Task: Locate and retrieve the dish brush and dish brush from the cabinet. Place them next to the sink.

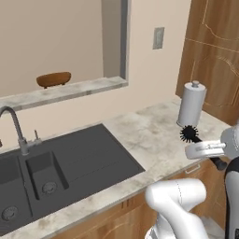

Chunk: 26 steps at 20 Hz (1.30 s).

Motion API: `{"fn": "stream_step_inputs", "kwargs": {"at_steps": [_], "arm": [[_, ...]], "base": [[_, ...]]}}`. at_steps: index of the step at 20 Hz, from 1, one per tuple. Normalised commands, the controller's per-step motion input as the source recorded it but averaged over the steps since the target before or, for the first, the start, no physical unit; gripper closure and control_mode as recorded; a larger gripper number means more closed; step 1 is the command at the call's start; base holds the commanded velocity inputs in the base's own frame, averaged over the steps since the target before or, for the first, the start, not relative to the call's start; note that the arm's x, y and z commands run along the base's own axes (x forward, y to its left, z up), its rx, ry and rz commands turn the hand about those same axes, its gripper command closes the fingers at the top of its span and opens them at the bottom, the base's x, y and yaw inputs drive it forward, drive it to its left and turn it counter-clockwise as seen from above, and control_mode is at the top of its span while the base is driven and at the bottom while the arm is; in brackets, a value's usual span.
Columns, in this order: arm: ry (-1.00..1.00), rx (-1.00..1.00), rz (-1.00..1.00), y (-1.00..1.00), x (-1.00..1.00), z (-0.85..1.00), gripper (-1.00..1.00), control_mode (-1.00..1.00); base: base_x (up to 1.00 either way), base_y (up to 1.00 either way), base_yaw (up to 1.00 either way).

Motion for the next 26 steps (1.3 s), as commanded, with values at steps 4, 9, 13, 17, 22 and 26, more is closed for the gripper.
{"fn": "stream_step_inputs", "kwargs": {"at_steps": [4,9,13,17,22,26], "arm": [[0.00,0.00,0.00,0.00,0.00,0.00,1.00,1.00],[0.00,0.00,0.00,0.00,0.00,0.00,1.00,1.00],[0.00,0.00,0.00,0.00,0.00,0.00,1.00,1.00],[0.00,0.00,0.00,0.00,0.00,0.00,1.00,1.00],[0.00,0.00,0.00,0.00,0.00,0.00,1.00,1.00],[0.00,0.00,-0.01,0.17,0.27,0.00,1.00,-1.00]], "base": [[0.29,0.17,0.00],[0.35,0.11,0.00],[0.53,0.10,0.00],[0.34,0.05,0.00],[0.01,0.02,0.00],[0.01,0.00,0.00]]}}
